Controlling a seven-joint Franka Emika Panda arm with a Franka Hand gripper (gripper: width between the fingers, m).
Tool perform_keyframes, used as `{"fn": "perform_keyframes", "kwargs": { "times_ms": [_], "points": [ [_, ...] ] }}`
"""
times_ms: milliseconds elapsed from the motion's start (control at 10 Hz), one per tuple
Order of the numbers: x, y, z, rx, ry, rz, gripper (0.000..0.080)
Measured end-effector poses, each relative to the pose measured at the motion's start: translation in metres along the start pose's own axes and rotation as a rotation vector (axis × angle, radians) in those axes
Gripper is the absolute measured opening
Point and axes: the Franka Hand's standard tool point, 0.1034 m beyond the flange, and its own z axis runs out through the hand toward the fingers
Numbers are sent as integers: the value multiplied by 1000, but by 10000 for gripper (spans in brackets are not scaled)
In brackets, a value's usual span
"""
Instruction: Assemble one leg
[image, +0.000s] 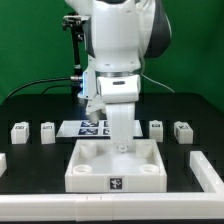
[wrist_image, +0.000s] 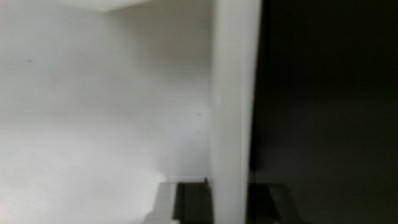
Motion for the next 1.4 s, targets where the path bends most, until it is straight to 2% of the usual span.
{"fn": "perform_keyframes", "kwargs": {
  "times_ms": [200, 400, 600, 900, 1000, 1100, 1200, 1300, 1400],
  "points": [
    [24, 20, 1, -6, 13, -21, 58],
    [36, 34, 1, -10, 24, -32, 58],
    [45, 38, 0, -13, 30, -26, 58],
    [45, 38, 0, -13, 31, -26, 58],
    [45, 38, 0, -13, 31, -26, 233],
    [45, 38, 0, -13, 31, -25, 368],
    [45, 38, 0, -13, 31, -24, 368],
    [44, 38, 0, -13, 31, -24, 548],
    [44, 38, 0, -13, 31, -23, 618]
  ]
}}
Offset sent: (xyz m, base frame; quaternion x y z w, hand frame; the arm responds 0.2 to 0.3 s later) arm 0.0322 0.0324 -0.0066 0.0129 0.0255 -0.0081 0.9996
